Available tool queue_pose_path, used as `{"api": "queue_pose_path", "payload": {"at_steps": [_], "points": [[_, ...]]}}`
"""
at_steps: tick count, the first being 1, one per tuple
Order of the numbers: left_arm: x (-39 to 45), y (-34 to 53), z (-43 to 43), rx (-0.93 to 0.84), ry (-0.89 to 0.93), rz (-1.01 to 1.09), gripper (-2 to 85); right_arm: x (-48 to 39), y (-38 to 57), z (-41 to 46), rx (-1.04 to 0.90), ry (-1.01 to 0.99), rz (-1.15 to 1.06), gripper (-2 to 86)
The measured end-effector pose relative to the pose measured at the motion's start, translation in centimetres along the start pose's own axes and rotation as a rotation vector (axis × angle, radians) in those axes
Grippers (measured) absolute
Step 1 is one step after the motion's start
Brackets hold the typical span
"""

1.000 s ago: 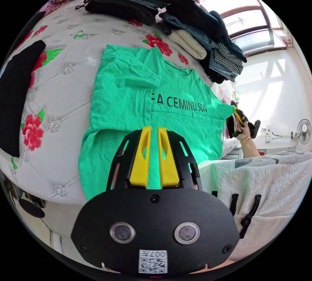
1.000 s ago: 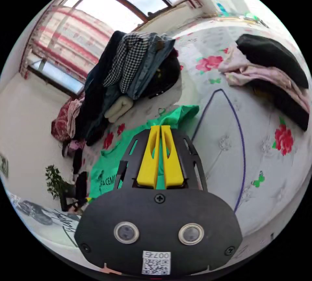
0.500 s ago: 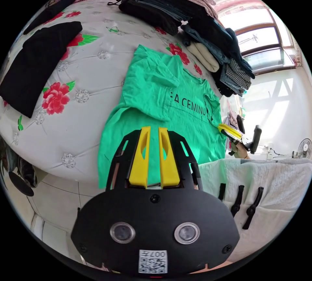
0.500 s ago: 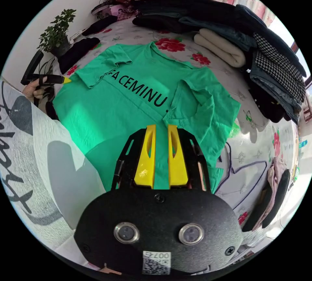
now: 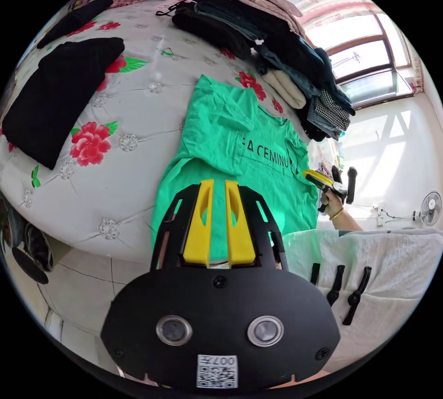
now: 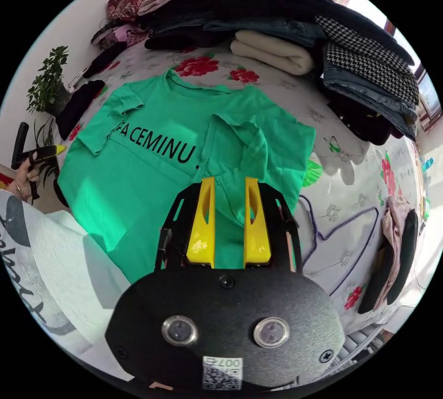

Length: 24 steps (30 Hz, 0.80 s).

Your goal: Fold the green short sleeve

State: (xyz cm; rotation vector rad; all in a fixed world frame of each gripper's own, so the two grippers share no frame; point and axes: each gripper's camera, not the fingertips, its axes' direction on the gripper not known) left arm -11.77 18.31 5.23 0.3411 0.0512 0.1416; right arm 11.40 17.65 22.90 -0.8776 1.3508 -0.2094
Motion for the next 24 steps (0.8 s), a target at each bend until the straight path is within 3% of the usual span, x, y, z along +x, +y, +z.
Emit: {"api": "queue_pose_path", "payload": {"at_steps": [2,6,9,12,15,18,24], "points": [[0.4,0.1,0.2,-0.037,-0.021,0.033,4.0,-0.2,-0.6,2.4,-0.063,-0.014,0.048,1.9],[-0.8,0.6,-0.6,-0.041,-0.022,0.004,3.8,-0.4,-0.6,0.1,0.049,-0.004,0.041,0.7],[-2.5,1.1,-1.4,-0.035,-0.026,-0.049,3.6,-1.7,-0.1,-2.1,0.127,-0.008,-0.084,0.6],[-4.0,1.3,-2.3,-0.018,-0.019,-0.098,3.5,-3.6,0.6,-0.7,0.05,-0.064,-0.233,1.5],[-5.1,1.4,-3.5,0.017,-0.027,-0.128,3.4,-4.8,0.9,3.0,-0.121,0.027,-0.255,3.5],[-6.2,1.6,-5.1,0.047,-0.036,-0.142,3.7,-4.2,0.8,2.0,-0.07,0.044,-0.188,5.1],[-8.5,3.7,-7.6,0.007,-0.071,-0.149,6.9,3.1,5.8,-3.2,0.045,-0.113,0.213,7.2]]}}
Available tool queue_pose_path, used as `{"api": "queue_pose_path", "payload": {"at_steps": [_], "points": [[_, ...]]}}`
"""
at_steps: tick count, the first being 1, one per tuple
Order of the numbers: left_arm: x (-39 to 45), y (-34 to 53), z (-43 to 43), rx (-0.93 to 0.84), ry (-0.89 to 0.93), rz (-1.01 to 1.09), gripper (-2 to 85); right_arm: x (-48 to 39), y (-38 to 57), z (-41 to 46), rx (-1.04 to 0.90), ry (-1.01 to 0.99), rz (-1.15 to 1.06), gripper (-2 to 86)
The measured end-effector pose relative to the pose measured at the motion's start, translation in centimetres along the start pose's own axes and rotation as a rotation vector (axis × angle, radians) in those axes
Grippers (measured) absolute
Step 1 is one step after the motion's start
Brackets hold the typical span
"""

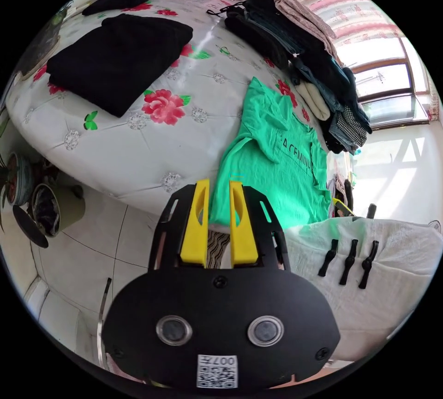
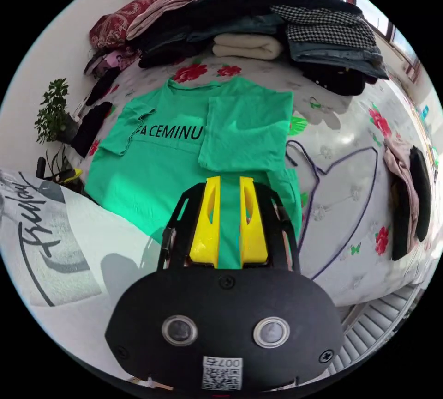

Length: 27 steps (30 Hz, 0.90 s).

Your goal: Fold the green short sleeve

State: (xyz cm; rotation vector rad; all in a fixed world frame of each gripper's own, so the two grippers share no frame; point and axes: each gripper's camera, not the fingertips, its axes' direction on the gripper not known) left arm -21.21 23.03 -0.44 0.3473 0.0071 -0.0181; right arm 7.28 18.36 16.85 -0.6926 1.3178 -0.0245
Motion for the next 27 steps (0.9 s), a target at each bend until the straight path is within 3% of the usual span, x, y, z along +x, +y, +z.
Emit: {"api": "queue_pose_path", "payload": {"at_steps": [5,9,12,15,18,23,27], "points": [[-2.4,1.1,0.4,-0.131,0.065,0.022,9.9,7.9,7.8,0.0,-0.188,0.051,0.31,8.7],[-2.0,-0.3,2.5,-0.243,0.148,0.094,8.9,8.9,9.3,2.1,-0.295,-0.03,0.316,8.2],[-1.2,-1.6,4.5,-0.354,0.068,0.176,3.6,9.6,9.2,3.8,-0.341,-0.02,0.316,6.4],[-1.2,-2.9,4.2,-0.399,0.105,0.235,0.5,10.7,8.9,4.0,-0.364,-0.093,0.267,4.4],[-1.5,-4.3,1.9,-0.358,0.221,0.261,-0.4,13.2,8.9,2.6,-0.278,-0.242,0.325,3.0],[-1.5,-10.2,-4.4,-0.098,0.564,0.317,-0.7,19.0,6.5,-2.2,0.126,-0.669,0.444,2.0],[-0.8,-18.3,-5.3,0.015,0.636,0.304,-0.3,21.4,0.2,-3.1,0.299,-0.771,0.423,2.3]]}}
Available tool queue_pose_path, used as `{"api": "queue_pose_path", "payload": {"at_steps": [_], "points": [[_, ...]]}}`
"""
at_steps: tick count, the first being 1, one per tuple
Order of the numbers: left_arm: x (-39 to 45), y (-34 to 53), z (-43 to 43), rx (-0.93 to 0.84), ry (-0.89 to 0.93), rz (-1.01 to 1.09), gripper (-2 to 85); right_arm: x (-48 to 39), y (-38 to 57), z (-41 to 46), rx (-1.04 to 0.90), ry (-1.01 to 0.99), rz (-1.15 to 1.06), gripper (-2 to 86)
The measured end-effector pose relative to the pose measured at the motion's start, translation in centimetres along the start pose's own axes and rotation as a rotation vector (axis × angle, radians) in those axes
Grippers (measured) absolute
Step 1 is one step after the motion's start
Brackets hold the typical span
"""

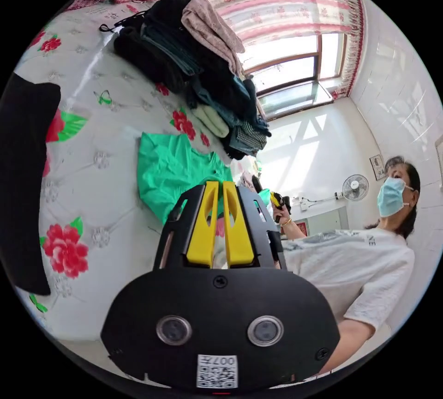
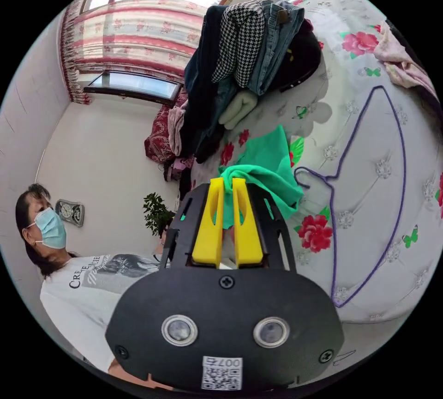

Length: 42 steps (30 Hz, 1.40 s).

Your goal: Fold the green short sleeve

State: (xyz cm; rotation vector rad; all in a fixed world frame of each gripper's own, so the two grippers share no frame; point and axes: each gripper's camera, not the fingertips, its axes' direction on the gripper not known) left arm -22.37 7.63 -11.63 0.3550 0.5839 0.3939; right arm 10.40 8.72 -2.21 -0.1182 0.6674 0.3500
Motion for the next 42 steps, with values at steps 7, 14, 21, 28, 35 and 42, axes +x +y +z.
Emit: {"api": "queue_pose_path", "payload": {"at_steps": [7,14,21,28,35,42], "points": [[-5.0,-11.4,3.8,0.279,-0.181,-0.247,7.5,1.4,-9.6,7.1,0.17,0.194,0.094,6.0],[-6.6,-7.7,4.6,0.169,-0.397,-0.23,8.5,7.1,-2.9,9.7,0.093,0.291,0.217,8.2],[-8.5,-1.7,3.0,0.142,-0.393,-0.342,8.6,10.7,2.2,9.0,0.18,0.187,0.439,8.7],[-10.5,-1.9,3.6,0.154,-0.332,-0.399,8.9,8.9,-2.8,13.1,0.14,0.203,0.378,7.0],[-11.4,-1.3,2.2,0.201,-0.288,-0.432,8.7,-7.9,-8.8,21.7,-0.046,0.309,-0.336,4.7],[-12.6,-0.1,0.6,0.262,-0.251,-0.447,9.2,-18.1,-2.4,37.2,-0.492,0.184,-0.833,6.4]]}}
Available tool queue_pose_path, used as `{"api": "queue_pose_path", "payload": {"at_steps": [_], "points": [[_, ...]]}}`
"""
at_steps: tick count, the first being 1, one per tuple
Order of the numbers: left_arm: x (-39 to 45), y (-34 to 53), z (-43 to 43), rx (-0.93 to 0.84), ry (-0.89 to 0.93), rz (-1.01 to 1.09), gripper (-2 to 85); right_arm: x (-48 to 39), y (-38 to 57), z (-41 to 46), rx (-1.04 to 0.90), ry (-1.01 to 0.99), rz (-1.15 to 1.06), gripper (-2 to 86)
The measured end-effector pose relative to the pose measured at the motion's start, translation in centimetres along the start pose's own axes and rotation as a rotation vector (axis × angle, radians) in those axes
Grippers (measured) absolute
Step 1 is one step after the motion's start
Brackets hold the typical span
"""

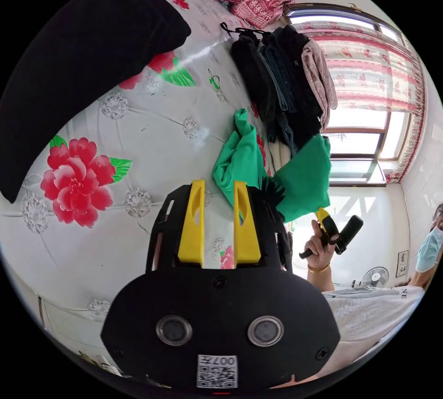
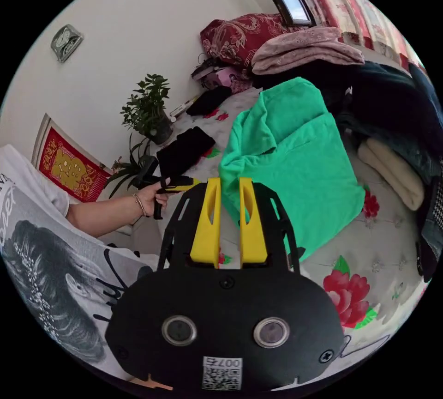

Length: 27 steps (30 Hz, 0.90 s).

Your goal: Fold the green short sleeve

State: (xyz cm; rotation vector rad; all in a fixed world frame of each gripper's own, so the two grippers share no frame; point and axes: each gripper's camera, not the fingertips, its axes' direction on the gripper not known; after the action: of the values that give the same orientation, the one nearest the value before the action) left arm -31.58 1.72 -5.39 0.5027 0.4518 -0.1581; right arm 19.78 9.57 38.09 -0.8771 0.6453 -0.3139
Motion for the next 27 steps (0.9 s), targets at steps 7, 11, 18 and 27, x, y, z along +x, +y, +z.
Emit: {"api": "queue_pose_path", "payload": {"at_steps": [7,11,18,27], "points": [[-1.7,-0.3,-0.3,-0.013,0.108,0.023,11.6,5.2,4.0,3.7,-0.065,-0.093,0.399,9.5],[-2.3,-1.5,1.7,-0.066,0.158,0.05,12.7,10.9,8.6,1.4,0.017,-0.077,0.689,10.7],[-1.2,-4.1,7.6,-0.174,0.185,0.09,9.8,13.5,12.0,5.0,0.023,-0.263,0.904,9.7],[3.4,-1.5,6.7,-0.211,0.231,0.223,3.9,9.5,14.2,1.5,0.139,-0.282,0.88,3.0]]}}
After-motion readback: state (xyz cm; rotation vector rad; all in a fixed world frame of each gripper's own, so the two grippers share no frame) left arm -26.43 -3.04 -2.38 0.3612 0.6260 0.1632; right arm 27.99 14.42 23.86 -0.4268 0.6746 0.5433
